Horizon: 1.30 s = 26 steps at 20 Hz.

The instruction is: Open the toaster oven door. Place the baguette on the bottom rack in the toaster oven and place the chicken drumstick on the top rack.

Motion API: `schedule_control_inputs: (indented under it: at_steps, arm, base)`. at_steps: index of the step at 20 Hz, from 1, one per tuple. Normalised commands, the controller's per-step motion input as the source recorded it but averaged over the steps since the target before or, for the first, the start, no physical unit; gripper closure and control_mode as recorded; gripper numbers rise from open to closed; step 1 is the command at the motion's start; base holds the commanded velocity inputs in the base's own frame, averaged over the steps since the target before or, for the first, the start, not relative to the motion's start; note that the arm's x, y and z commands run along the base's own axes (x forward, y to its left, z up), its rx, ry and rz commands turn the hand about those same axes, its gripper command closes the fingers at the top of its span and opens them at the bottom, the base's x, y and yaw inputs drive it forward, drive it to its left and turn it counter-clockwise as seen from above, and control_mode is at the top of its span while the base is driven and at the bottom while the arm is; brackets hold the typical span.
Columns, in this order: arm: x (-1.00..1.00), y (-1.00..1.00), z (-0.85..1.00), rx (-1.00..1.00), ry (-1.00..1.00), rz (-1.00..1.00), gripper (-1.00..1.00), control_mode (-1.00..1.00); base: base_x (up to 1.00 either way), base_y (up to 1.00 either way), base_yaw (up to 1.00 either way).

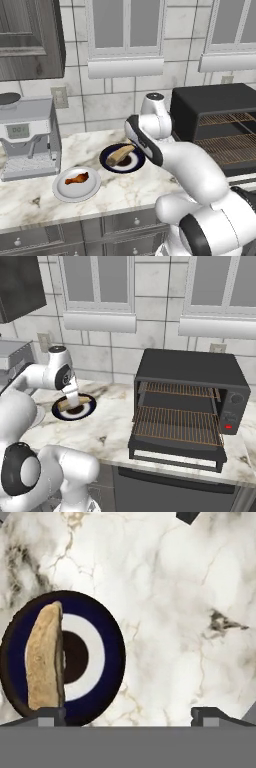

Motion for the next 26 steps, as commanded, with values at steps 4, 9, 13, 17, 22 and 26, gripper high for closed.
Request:
schedule_control_inputs:
  at_steps: [4,9,13,17,22,26]
  arm:
    - [0.55,0.13,-0.47,0.07,0.0,0.0,-1.0,-1.0]
    - [0.31,0.14,-0.35,0.02,0.0,0.0,-1.0,-1.0]
    - [0.25,0.1,-0.24,0.0,0.0,0.0,-1.0,-1.0]
    - [0.23,0.02,-0.29,0.0,0.0,0.0,-1.0,-1.0]
    - [0.28,0.05,-0.25,0.0,0.0,0.0,-1.0,-1.0]
    - [0.25,0.16,-0.2,0.0,0.0,0.0,-1.0,-1.0]
  base:
    - [0.0,0.0,0.0]
    - [0.0,0.0,0.0]
    - [0.0,0.0,0.0]
    - [0.0,0.0,0.0]
    - [0.0,0.0,0.0]
    - [0.0,0.0,0.0]
